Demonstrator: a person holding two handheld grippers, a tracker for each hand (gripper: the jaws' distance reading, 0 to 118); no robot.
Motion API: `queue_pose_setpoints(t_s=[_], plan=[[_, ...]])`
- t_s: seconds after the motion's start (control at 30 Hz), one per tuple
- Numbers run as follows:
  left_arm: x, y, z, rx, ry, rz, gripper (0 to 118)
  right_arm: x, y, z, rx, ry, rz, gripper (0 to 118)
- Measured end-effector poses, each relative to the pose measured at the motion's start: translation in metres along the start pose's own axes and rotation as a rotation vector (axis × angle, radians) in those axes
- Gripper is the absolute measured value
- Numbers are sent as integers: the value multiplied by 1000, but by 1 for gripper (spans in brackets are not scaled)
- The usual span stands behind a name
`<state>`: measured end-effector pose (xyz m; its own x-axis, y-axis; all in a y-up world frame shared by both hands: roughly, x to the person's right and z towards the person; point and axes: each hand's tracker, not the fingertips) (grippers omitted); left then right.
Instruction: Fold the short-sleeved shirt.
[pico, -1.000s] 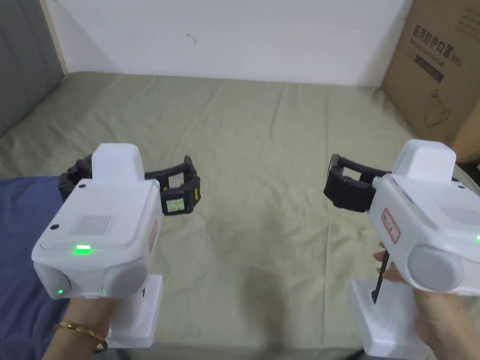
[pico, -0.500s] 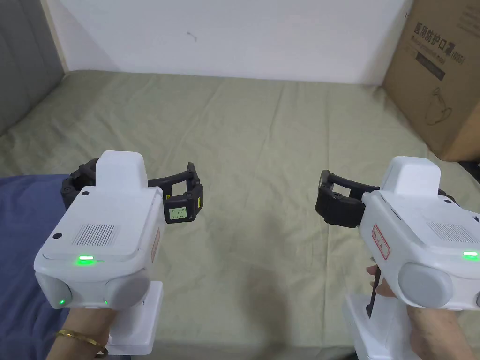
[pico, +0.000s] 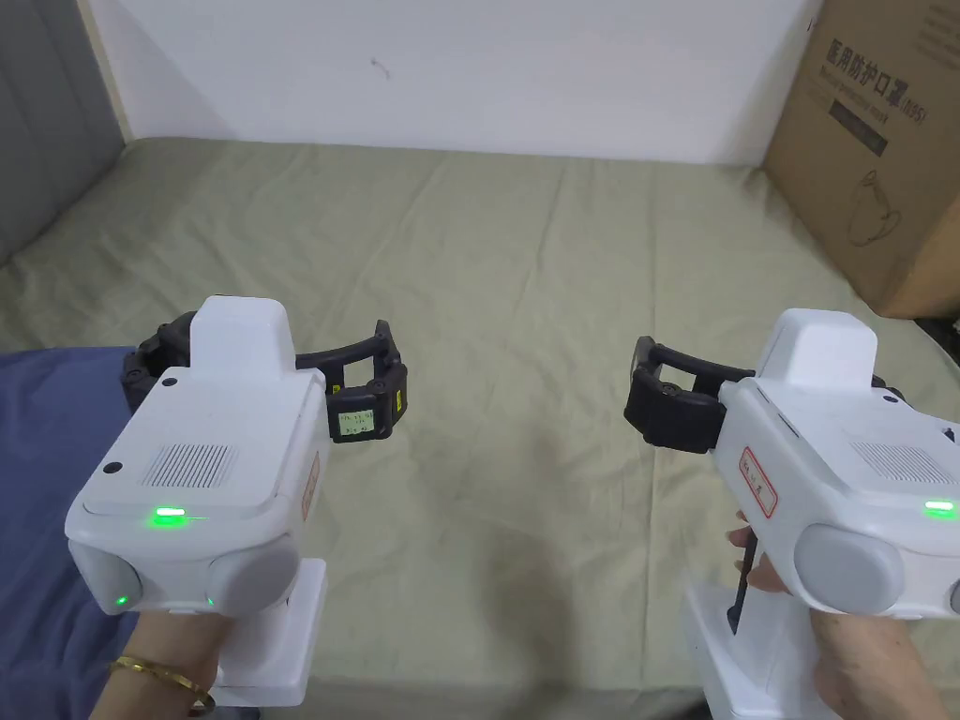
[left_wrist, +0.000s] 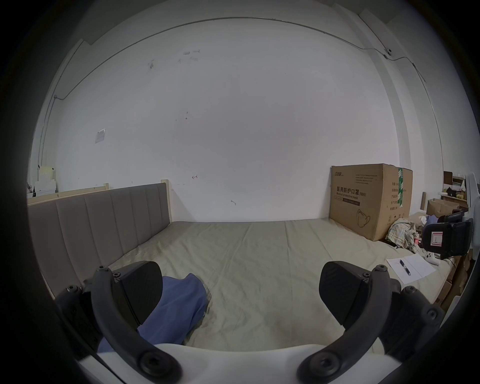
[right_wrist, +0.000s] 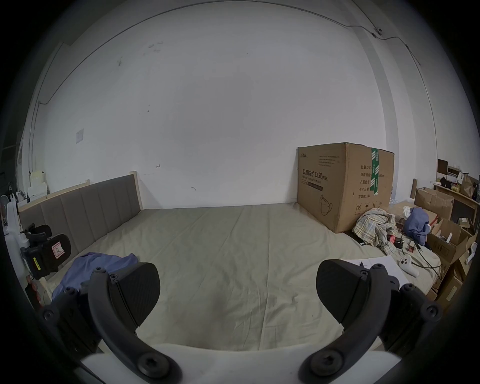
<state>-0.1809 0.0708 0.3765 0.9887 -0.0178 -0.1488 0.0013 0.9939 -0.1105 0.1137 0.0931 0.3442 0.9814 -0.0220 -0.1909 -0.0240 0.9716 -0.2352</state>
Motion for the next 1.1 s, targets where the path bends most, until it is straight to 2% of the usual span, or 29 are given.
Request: queue_pose_setpoints(t_s=[0.3, 0.33, 0.37, 0.4, 0.43, 0.47, 0.5, 0.53, 0.6, 0.73, 1.1], plan=[[3, 4, 1, -7, 3, -21, 118, -2, -1, 0, -1, 10, 12, 115], [4, 5, 2, -3, 1, -26, 112, -3, -1, 0, 0, 13, 17, 110], [5, 6, 3, 3, 4, -29, 99, -4, 0, 1, 4, 11, 28, 103], [7, 7, 5, 8, 6, -34, 76, -6, 0, 2, 7, 2, 38, 89], [8, 8, 5, 12, 10, -45, 38, -8, 1, 4, 17, 0, 42, 61], [10, 8, 4, 16, 12, -56, 16, -8, 1, 5, 26, -1, 41, 36], [10, 8, 3, 11, 11, -69, 2, -9, 2, 5, 24, -3, 43, 14], [10, 10, 3, 1, 4, -73, 0, -8, 3, 5, 22, 1, 36, 0], [9, 11, 9, -1, -16, -60, 0, -5, 4, 6, 19, 16, 4, 0], [9, 14, 14, -5, -47, -73, 0, -6, 6, 5, 11, 22, 31, 0], [3, 19, 12, 3, -38, -27, 0, -11, 9, 5, 8, 45, 43, 0]])
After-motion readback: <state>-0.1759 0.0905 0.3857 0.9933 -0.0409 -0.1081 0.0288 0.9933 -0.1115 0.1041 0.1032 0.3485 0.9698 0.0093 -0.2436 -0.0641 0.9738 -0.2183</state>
